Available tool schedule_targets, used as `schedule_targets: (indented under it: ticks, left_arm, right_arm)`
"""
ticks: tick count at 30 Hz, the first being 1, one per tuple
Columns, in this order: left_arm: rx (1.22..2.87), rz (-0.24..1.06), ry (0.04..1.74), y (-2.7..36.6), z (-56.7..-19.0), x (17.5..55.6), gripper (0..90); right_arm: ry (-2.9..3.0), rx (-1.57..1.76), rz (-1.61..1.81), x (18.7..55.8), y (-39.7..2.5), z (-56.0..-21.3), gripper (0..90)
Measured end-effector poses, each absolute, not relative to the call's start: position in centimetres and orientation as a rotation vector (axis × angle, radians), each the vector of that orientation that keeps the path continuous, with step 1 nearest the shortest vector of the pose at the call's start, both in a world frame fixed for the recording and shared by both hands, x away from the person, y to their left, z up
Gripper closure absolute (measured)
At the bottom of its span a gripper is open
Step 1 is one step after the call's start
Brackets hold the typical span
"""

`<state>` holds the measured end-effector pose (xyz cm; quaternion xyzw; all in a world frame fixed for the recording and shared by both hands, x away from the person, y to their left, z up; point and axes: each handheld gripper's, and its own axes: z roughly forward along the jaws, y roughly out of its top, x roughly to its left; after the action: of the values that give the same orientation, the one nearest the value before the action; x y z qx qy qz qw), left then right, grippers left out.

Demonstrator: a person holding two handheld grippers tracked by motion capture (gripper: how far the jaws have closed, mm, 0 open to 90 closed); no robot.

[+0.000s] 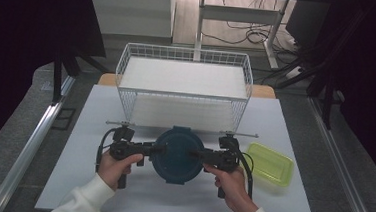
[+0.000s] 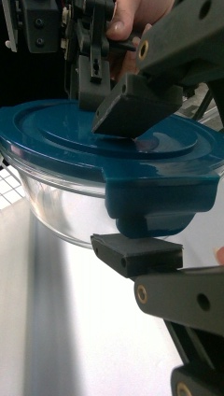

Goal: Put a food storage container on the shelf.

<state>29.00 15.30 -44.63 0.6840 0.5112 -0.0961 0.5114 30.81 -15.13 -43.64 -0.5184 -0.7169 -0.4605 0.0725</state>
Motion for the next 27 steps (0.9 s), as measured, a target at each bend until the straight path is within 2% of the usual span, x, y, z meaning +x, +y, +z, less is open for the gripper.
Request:
schedule_targets:
  ticks: [7, 27]
  left_arm:
    - [1.644, -0.19, 1.213, 15.3, -42.7, 29.7, 41.4]
    - [1.604, -0.122, 1.139, 15.5, -36.3, 32.4, 41.4]
  right_arm:
    - [-2.13, -1.559, -1.411, 31.4, -15.1, -42.3, 29.7]
    - [-2.211, -1.519, -1.484, 34.2, -14.9, -35.1, 29.7]
